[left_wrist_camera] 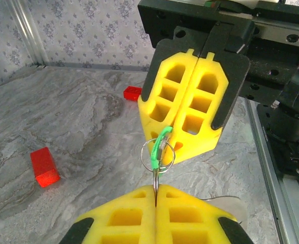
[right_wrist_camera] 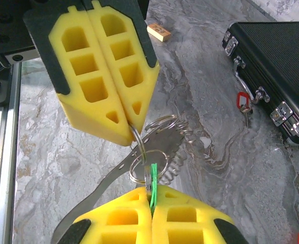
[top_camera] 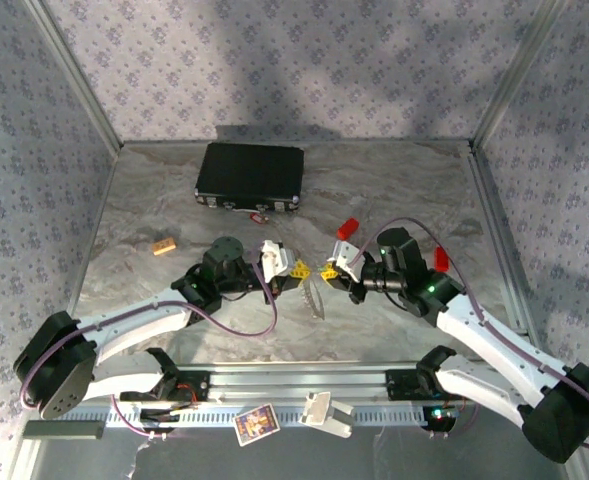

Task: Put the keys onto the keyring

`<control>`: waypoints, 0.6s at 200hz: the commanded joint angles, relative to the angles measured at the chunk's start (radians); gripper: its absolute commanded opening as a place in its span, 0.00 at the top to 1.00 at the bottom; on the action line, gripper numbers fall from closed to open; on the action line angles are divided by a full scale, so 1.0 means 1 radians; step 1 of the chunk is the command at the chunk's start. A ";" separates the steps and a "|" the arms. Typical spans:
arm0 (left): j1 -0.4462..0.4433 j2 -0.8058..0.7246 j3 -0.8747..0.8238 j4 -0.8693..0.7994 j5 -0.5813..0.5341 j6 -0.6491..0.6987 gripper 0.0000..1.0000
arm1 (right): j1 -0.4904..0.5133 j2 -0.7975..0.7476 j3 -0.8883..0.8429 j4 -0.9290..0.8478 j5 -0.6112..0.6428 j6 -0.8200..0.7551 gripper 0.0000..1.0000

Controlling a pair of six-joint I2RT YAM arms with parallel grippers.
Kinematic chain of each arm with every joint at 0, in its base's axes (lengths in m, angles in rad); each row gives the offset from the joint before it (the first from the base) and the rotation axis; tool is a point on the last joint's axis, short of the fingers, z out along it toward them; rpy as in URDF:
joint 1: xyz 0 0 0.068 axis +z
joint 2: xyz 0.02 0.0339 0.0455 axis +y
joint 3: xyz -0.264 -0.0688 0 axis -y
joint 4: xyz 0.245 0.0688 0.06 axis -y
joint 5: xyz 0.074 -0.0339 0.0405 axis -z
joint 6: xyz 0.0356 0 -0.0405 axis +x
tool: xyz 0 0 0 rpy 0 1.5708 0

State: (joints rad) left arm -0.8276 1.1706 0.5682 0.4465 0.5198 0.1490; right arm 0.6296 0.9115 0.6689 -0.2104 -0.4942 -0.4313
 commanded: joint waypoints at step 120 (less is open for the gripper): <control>0.046 -0.234 0.008 -0.001 -0.826 -0.353 0.35 | 0.121 0.160 0.174 0.022 0.094 0.002 1.00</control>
State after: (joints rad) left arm -0.8200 1.0267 0.5323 0.5568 0.0433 -0.0307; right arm 0.6899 1.0164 0.7818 -0.2554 -0.4191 -0.4385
